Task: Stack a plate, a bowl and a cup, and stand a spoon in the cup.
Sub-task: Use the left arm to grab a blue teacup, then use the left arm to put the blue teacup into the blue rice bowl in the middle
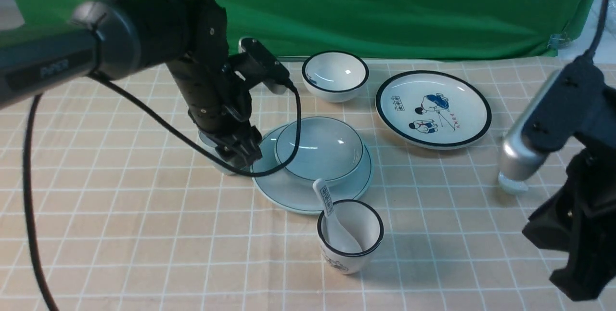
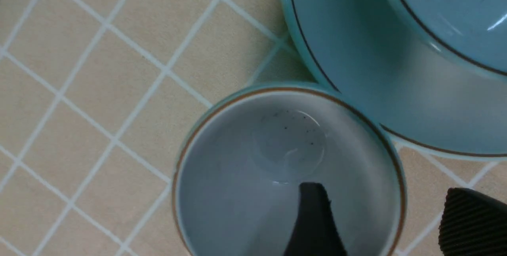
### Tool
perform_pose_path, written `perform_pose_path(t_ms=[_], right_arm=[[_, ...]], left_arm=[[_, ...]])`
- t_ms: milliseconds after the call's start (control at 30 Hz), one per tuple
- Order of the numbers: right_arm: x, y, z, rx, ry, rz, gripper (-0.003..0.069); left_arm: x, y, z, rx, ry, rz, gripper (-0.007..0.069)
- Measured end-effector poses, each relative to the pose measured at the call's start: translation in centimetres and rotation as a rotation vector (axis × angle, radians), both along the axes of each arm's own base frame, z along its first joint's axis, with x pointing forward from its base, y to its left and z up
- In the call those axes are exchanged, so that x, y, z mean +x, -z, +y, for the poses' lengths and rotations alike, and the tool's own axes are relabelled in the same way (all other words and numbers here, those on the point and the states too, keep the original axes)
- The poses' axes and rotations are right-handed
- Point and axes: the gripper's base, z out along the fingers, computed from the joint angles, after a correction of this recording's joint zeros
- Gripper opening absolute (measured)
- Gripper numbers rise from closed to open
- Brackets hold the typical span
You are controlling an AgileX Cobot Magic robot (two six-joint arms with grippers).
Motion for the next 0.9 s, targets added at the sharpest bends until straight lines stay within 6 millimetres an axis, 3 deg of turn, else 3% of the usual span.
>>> perform_pose_path(t_ms=[100, 133, 200, 267, 367, 467, 533, 600, 700, 767, 900], right_arm=[[-1.0, 0.3, -0.7, 0.01, 0.001, -0.009, 0.0135], [-1.1, 0.2, -0.7, 0.012, 0.001, -0.012, 0.0136], [-1.3, 0.0, -0.9, 0.023, 0.002, -0.027, 0.0141], [-1.5, -0.2, -1.0, 0.03, 0.002, -0.037, 0.0144], [-1.6, -0.3, -1.1, 0.032, 0.002, -0.04, 0.0144], [-1.6, -0.3, -1.1, 0.03, 0.002, -0.036, 0.0144], [-1.6, -0.2, -1.2, 0.026, 0.002, -0.037, 0.0144], [-1.6, -0.2, -1.3, 0.013, 0.008, -0.039, 0.0144], [-1.6, -0.1, -1.6, -0.013, 0.025, -0.04, 0.0144], [-1.6, -0.1, -1.7, -0.023, 0.031, -0.037, 0.0145], [-1.6, 0.0, -1.7, -0.021, 0.04, -0.033, 0.0146]], left_arm=[[0.1, 0.8, 0.0, 0.014, 0.004, 0.025, 0.0216], [0.1, 0.8, 0.0, 0.015, 0.004, 0.028, 0.019], [-0.1, 0.4, 0.1, 0.023, 0.005, 0.044, 0.0062], [-0.5, -1.1, 0.0, 0.011, -0.006, 0.066, 0.0043], [-1.1, -5.0, -1.1, -0.053, -0.012, 0.023, 0.0043], [-1.9, -8.8, -3.5, -0.149, 0.025, -0.023, 0.0043], [-2.3, -9.7, -5.2, -0.174, 0.062, -0.026, 0.0043], [-2.4, -9.4, -6.8, -0.176, 0.096, -0.01, 0.0043], [-1.5, -7.0, -8.7, -0.14, 0.126, 0.027, 0.0043], [-0.6, -5.1, -9.4, -0.114, 0.129, 0.049, 0.0043], [0.6, -3.2, -9.9, -0.092, 0.127, 0.059, 0.0043]])
